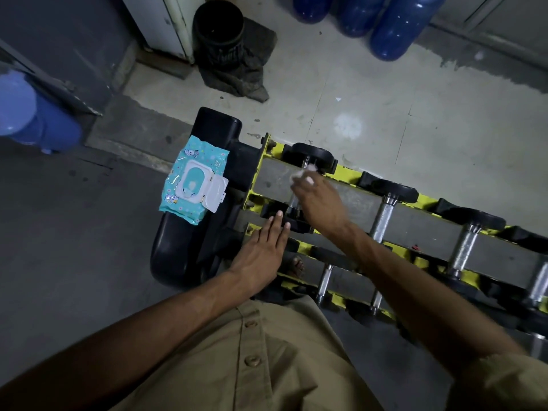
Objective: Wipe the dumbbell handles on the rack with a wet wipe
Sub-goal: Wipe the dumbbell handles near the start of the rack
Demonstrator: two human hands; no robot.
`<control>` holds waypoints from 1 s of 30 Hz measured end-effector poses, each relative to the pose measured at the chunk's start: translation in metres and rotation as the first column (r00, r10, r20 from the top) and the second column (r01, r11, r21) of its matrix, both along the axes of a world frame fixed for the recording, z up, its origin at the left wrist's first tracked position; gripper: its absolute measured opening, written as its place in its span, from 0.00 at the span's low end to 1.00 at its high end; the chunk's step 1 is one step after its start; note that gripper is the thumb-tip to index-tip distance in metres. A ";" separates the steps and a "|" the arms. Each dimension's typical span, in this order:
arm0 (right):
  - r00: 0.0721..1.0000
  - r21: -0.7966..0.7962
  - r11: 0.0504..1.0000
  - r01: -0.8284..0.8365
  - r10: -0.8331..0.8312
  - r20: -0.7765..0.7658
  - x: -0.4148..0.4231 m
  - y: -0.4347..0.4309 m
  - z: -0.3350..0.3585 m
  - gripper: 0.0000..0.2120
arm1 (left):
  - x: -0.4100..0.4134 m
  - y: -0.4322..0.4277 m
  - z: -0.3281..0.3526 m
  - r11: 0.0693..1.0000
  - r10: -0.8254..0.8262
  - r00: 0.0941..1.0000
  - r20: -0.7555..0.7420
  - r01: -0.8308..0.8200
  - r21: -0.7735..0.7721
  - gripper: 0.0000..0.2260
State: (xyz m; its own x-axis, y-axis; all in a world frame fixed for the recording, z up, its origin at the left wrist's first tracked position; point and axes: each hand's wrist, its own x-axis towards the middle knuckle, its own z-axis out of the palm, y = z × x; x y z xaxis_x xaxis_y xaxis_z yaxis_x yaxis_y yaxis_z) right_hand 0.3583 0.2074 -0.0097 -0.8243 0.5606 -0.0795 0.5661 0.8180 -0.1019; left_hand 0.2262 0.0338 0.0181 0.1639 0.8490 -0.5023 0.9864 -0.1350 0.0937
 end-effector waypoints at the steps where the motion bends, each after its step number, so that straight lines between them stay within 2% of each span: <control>1: 0.986 -0.078 0.985 -0.157 0.160 0.037 0.001 -0.003 0.000 0.17 | 0.000 0.000 0.000 1.000 0.006 1.000 0.004 -0.006 0.002 0.40; 2: 0.952 -0.146 0.948 -0.282 0.296 0.081 0.001 -0.003 0.002 0.15 | 0.000 0.000 0.000 1.000 0.009 1.000 0.007 -0.009 0.001 0.39; 3: 0.920 -0.167 0.926 -0.338 0.363 0.149 0.000 0.003 0.006 0.15 | 0.000 -0.001 0.000 1.000 0.005 1.000 0.007 -0.005 0.004 0.39; 4: 0.920 -0.146 0.937 -0.317 0.341 0.195 -0.002 0.014 0.011 0.16 | 0.000 -0.001 0.000 1.000 0.001 1.000 0.005 -0.001 0.009 0.38; 6: 0.977 -0.029 0.990 -0.138 0.141 0.160 -0.007 0.037 0.022 0.21 | 0.000 -0.001 0.001 1.000 -0.002 1.000 0.009 0.002 0.011 0.38; 7: 0.992 -0.022 0.998 -0.053 0.055 0.114 -0.008 0.041 0.025 0.23 | 0.000 -0.002 0.001 1.000 -0.002 1.000 0.010 0.001 0.011 0.39; 8: 0.991 -0.051 0.998 -0.045 0.051 0.128 -0.011 0.037 0.028 0.23 | 0.000 -0.002 0.001 1.000 -0.002 1.000 0.008 0.002 0.010 0.39; 11: 0.908 -0.244 0.931 -0.272 0.332 0.254 -0.024 0.005 0.033 0.17 | 0.000 -0.001 0.003 1.000 0.017 1.000 0.022 -0.017 0.010 0.36; 12: 0.875 -0.263 0.913 -0.311 0.383 0.295 -0.029 0.004 0.034 0.15 | 0.000 -0.001 0.004 1.000 0.016 1.000 0.022 -0.017 0.013 0.36; 15: 0.874 -0.097 0.963 -0.252 0.270 0.404 -0.049 0.036 0.040 0.15 | 0.000 0.000 0.010 1.000 0.013 0.999 0.029 -0.013 -0.012 0.38; 17: 0.841 -0.025 0.971 -0.240 0.221 0.493 -0.058 0.047 0.042 0.13 | -0.001 -0.001 0.010 1.000 0.013 0.999 0.032 -0.012 -0.011 0.39; 23: 0.716 -0.010 0.964 -0.264 0.203 0.668 -0.077 0.037 0.038 0.16 | -0.003 -0.002 0.009 1.000 0.006 0.999 0.048 -0.007 0.010 0.36; 26: 0.637 -0.163 0.963 -0.215 0.264 0.724 -0.086 0.033 0.046 0.15 | -0.001 -0.002 0.011 1.000 0.000 0.997 0.077 -0.002 0.028 0.36; 30: 0.541 -0.396 0.901 -0.179 0.426 0.725 -0.093 0.034 0.047 0.15 | 0.002 -0.003 0.006 0.999 0.001 0.998 0.066 -0.004 0.049 0.34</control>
State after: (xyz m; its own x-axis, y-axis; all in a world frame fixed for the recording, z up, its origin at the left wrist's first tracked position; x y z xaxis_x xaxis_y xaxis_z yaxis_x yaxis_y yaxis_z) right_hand 0.2650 0.2418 0.0370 -0.4813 0.1473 -0.8641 0.2440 0.9693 0.0294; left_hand 0.2278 0.0306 0.0240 0.1932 0.8727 -0.4484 0.9786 -0.1386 0.1519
